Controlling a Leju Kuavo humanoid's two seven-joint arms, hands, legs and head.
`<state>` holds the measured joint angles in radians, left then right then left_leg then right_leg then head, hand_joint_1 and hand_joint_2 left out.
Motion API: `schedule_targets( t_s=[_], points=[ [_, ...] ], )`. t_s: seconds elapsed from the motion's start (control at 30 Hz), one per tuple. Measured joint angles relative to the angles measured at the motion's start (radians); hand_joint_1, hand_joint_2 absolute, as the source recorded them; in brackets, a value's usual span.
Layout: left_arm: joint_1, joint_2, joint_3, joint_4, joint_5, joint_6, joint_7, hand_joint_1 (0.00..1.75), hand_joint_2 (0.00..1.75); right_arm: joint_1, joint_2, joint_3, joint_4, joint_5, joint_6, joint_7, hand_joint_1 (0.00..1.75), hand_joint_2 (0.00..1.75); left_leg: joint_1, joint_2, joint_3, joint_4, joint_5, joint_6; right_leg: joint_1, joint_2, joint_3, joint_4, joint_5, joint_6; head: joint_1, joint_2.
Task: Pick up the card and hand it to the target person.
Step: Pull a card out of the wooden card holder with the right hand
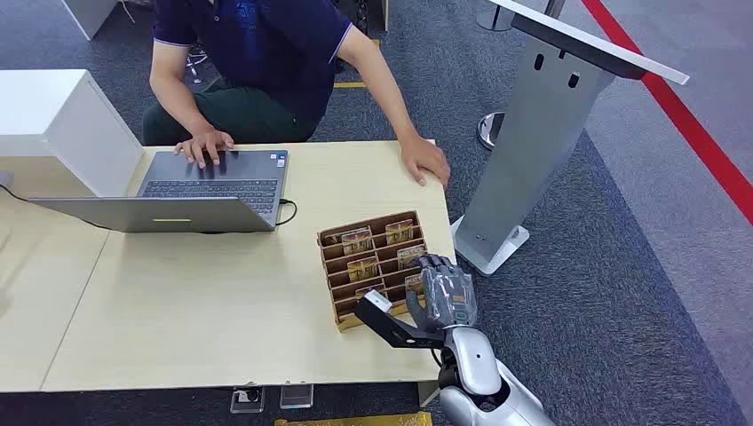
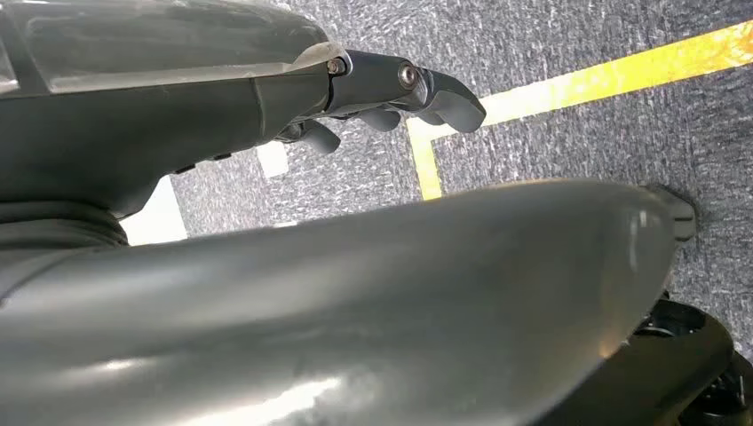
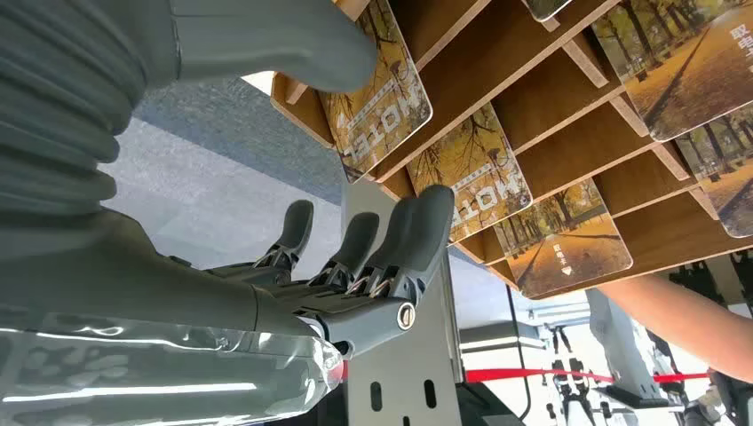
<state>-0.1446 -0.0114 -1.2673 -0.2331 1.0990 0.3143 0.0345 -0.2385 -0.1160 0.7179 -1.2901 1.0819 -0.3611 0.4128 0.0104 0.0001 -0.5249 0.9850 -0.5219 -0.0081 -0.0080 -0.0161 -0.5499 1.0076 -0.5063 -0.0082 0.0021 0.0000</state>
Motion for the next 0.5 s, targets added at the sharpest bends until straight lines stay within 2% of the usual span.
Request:
schedule_targets(
  t_s=[0.13, 0.3, 0.5],
  points=[
    [0.0, 0.0, 0.0, 0.0, 0.0, 0.0, -0.001, 0.0, 0.0, 0.0, 0.0, 0.001, 0.002, 0.0, 0.004, 0.0, 0.78, 1.75, 0.0, 0.0, 0.0, 0.0, 0.0, 0.0, 0.0, 0.0, 0.0, 0.0, 0.0, 0.0, 0.0, 0.0],
    [0.0, 0.0, 0.0, 0.0, 0.001, -0.002, -0.003, 0.0, 0.0, -0.001, 0.0, 0.003, 0.006, -0.005, 0.009, 0.001, 0.86, 1.75, 0.0, 0.0, 0.0, 0.0, 0.0, 0.0, 0.0, 0.0, 0.0, 0.0, 0.0, 0.0, 0.0, 0.0],
    [0.0, 0.0, 0.0, 0.0, 0.001, -0.003, -0.004, 0.0, 0.0, -0.003, 0.0, 0.008, 0.009, -0.013, 0.01, 0.004, 0.84, 1.75, 0.0, 0.0, 0.0, 0.0, 0.0, 0.0, 0.0, 0.0, 0.0, 0.0, 0.0, 0.0, 0.0, 0.0]
  ],
)
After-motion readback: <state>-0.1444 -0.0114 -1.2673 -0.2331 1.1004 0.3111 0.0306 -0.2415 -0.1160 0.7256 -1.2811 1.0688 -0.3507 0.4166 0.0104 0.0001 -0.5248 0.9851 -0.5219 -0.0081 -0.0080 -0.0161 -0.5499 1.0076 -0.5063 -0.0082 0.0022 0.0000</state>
